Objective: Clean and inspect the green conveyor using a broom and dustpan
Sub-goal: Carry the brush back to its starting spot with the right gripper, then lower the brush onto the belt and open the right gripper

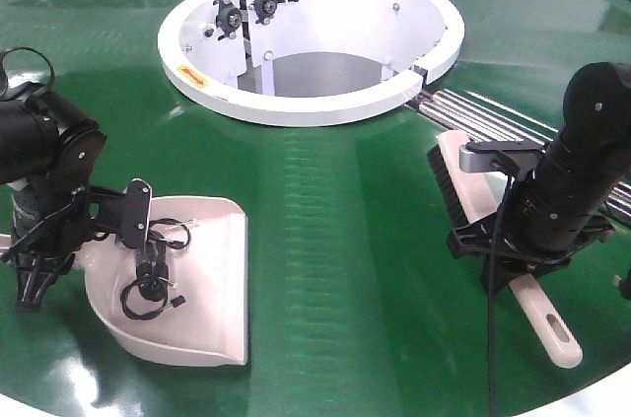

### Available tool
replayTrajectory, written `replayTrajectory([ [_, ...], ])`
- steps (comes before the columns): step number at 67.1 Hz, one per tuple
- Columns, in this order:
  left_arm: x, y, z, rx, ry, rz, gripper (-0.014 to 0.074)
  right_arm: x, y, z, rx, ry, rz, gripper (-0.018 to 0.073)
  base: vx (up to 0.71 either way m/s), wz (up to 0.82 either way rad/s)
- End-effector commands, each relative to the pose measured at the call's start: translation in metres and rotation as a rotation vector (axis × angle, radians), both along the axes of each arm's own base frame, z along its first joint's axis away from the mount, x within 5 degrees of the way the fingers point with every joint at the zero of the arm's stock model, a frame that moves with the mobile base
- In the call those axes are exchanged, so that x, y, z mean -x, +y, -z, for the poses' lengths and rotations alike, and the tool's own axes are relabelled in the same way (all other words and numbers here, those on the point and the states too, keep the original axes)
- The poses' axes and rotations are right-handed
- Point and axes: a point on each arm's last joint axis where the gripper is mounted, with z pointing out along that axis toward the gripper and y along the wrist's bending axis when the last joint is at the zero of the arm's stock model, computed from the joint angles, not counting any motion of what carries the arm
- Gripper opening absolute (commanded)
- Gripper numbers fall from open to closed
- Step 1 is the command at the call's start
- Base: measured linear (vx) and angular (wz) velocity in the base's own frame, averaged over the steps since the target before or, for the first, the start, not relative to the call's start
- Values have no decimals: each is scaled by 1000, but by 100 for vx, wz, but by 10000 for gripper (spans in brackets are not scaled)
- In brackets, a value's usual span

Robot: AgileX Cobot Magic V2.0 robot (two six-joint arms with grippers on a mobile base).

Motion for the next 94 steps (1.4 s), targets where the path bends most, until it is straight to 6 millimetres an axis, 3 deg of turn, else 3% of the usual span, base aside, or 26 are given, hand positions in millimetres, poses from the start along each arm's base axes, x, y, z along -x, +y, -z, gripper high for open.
replayTrajectory([
  [1, 1, 0, -21, 4, -69, -1, -6, 1, -2, -20, -19, -82, -17, -1, 0, 0],
  [76, -3, -1, -21, 19, -112, 16, 0, 4, 2, -20, -65, -63, -54, -1, 0, 0],
  [94, -3, -1, -21, 21, -116, 17, 97, 3, 2, -20, -63, -68, -55, -1, 0, 0],
])
